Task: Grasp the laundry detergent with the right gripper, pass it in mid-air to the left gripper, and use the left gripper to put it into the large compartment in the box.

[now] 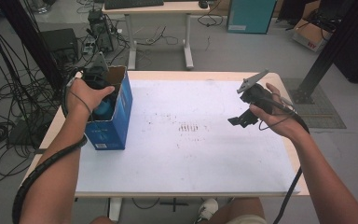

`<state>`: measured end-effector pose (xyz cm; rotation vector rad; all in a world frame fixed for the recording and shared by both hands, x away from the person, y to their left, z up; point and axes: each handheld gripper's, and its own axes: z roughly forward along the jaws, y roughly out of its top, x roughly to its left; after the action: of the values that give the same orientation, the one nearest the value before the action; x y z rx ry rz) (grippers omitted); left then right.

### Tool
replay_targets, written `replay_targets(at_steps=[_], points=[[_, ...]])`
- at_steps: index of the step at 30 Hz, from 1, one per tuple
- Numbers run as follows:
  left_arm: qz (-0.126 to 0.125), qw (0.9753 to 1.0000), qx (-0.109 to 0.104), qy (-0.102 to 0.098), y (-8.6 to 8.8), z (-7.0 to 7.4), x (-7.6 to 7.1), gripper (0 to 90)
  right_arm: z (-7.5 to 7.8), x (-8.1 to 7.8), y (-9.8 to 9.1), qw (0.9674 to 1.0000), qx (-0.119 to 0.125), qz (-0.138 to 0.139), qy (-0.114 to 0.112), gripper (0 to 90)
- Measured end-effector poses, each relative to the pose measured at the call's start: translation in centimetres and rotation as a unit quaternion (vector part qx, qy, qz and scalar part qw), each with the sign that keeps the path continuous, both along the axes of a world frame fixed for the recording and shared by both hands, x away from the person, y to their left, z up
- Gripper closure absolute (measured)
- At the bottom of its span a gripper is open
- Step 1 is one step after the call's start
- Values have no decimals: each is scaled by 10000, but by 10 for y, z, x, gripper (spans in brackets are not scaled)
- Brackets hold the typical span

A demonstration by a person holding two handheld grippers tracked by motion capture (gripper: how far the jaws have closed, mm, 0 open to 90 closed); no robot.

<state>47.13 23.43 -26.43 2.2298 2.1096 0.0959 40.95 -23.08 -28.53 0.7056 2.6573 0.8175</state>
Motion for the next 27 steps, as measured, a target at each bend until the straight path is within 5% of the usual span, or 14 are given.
replay_targets(at_steps=[16,27], points=[[-237,9994,125,-233,-15,40,-20,241,2,4,12,10000,6,46,-6,2],[-533,9958,-58,-745,-34,75,-39,169,1,9,15,9998,-127,-46,152,2]])
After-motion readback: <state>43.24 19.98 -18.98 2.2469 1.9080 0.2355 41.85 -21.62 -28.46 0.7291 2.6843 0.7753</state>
